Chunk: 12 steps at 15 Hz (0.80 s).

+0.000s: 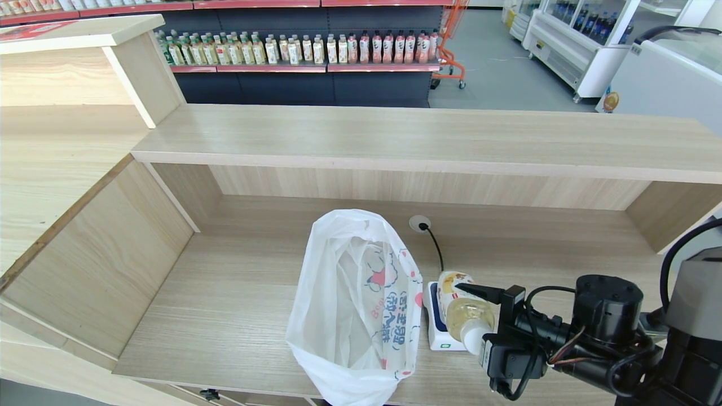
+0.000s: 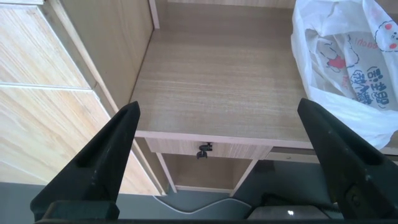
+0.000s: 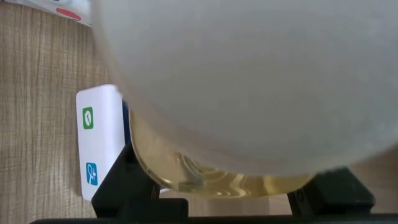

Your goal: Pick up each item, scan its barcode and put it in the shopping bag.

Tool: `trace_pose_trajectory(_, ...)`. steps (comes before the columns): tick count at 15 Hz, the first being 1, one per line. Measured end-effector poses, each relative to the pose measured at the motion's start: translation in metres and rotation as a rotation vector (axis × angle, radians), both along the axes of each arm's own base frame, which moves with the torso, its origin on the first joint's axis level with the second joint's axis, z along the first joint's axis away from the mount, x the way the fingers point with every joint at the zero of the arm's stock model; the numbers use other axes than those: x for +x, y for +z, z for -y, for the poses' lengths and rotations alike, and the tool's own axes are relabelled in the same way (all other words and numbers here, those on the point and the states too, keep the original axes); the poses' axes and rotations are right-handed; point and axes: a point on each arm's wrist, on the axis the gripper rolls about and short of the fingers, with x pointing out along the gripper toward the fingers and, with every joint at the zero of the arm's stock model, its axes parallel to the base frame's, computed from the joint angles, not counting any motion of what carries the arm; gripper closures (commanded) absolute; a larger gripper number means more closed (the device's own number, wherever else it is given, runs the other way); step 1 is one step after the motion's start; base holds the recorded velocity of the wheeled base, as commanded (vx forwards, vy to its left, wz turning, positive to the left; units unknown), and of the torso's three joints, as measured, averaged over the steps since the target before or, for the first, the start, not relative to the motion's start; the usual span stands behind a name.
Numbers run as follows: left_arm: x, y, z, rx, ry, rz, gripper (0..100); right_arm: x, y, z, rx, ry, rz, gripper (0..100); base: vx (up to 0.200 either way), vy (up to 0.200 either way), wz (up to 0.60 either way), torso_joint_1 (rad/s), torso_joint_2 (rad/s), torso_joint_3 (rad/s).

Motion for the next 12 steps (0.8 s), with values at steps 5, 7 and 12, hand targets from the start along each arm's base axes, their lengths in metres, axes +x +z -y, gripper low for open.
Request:
trace_pose_trajectory(5,0.000,0.000,0.000,0.000,0.000,0.000,0,0.002,0.012,-0.002,0.066,-0.015,-0.006,100,0.000,0.000,0.00,0.000,0.00,0.000)
trace_pose_trajectory(7,0.000,0.000,0.000,0.000,0.000,0.000,0,0.004,0.037,-0.003,0.188,-0.065,-0.026,100,0.000,0.000,0.00,0.000,0.00,0.000)
trace_pose_trajectory(12,0.000,0.000,0.000,0.000,0.000,0.000,0,-0.020,0.095,0.013,0.483,-0.364,-0.462,100,0.000,0.000,0.00,0.000,0.00,0.000)
